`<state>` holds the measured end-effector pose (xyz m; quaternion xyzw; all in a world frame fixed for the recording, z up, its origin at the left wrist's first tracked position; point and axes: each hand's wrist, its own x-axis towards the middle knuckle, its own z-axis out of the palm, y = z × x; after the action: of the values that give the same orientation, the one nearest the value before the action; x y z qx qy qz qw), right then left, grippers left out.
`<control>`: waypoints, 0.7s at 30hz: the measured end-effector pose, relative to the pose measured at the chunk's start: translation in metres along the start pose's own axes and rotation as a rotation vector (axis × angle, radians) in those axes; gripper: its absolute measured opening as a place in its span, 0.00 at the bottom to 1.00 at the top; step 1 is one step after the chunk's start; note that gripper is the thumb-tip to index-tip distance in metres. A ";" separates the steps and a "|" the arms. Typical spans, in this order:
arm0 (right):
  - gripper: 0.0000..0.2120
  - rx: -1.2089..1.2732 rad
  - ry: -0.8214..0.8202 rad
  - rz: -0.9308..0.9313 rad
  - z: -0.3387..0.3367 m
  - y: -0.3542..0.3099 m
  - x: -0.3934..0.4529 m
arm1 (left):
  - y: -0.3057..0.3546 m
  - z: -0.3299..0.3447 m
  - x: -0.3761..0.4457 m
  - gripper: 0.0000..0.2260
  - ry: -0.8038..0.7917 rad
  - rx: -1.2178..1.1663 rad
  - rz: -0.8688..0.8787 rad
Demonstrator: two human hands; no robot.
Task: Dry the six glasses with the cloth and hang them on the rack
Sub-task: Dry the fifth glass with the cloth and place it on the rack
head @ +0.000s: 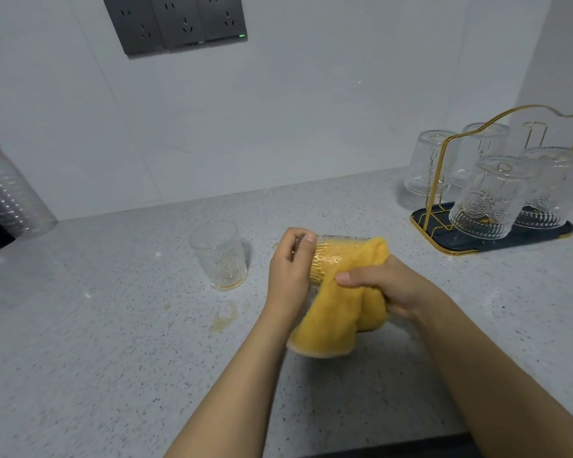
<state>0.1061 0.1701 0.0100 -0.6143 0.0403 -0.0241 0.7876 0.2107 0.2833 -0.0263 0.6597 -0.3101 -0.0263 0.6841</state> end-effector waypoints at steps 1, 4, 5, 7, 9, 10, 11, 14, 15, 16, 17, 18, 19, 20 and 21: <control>0.11 -0.099 -0.031 0.001 0.004 0.001 -0.002 | 0.000 -0.002 0.002 0.17 0.004 -0.020 -0.058; 0.13 -0.343 -0.097 0.008 0.010 0.006 -0.002 | 0.006 -0.012 0.004 0.21 -0.068 0.038 -0.309; 0.15 -0.383 -0.093 0.010 0.011 0.007 -0.001 | 0.009 -0.014 0.004 0.22 -0.112 0.057 -0.414; 0.15 -0.353 -0.083 0.001 0.011 0.006 -0.001 | 0.015 -0.014 0.002 0.24 -0.166 0.069 -0.506; 0.14 -0.188 -0.055 -0.018 0.005 0.002 -0.001 | 0.017 -0.011 0.000 0.24 -0.168 0.046 -0.427; 0.13 -0.094 -0.021 -0.030 0.000 0.001 0.002 | 0.015 -0.009 0.000 0.21 -0.155 0.035 -0.340; 0.16 0.007 0.010 -0.032 -0.008 0.001 0.006 | 0.013 -0.008 -0.001 0.18 -0.147 0.047 -0.234; 0.23 0.227 0.011 -0.006 -0.019 0.001 0.010 | 0.005 -0.004 -0.003 0.18 -0.181 0.075 0.005; 0.21 0.214 0.013 -0.015 -0.019 0.002 0.009 | 0.004 -0.001 -0.004 0.17 -0.172 0.043 0.005; 0.17 0.134 0.034 -0.031 -0.016 0.003 0.007 | 0.005 0.001 -0.005 0.14 -0.156 -0.007 -0.020; 0.15 0.016 0.052 -0.052 -0.011 0.002 0.004 | 0.007 0.002 -0.004 0.11 -0.133 -0.062 -0.068; 0.14 -0.113 0.054 -0.074 -0.006 0.002 0.003 | 0.009 0.002 -0.002 0.09 -0.121 -0.097 -0.146; 0.13 -0.228 0.028 -0.090 -0.001 0.003 0.001 | 0.009 0.000 0.001 0.10 -0.128 -0.110 -0.229; 0.13 -0.310 0.006 -0.093 0.003 0.004 0.001 | 0.009 -0.004 0.003 0.14 -0.153 -0.113 -0.296; 0.14 -0.369 -0.003 -0.093 0.005 0.004 0.001 | 0.007 -0.007 0.005 0.17 -0.193 -0.117 -0.349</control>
<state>0.1073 0.1758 0.0076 -0.7497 0.0145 -0.0520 0.6596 0.2149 0.2879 -0.0172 0.6571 -0.2530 -0.2253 0.6734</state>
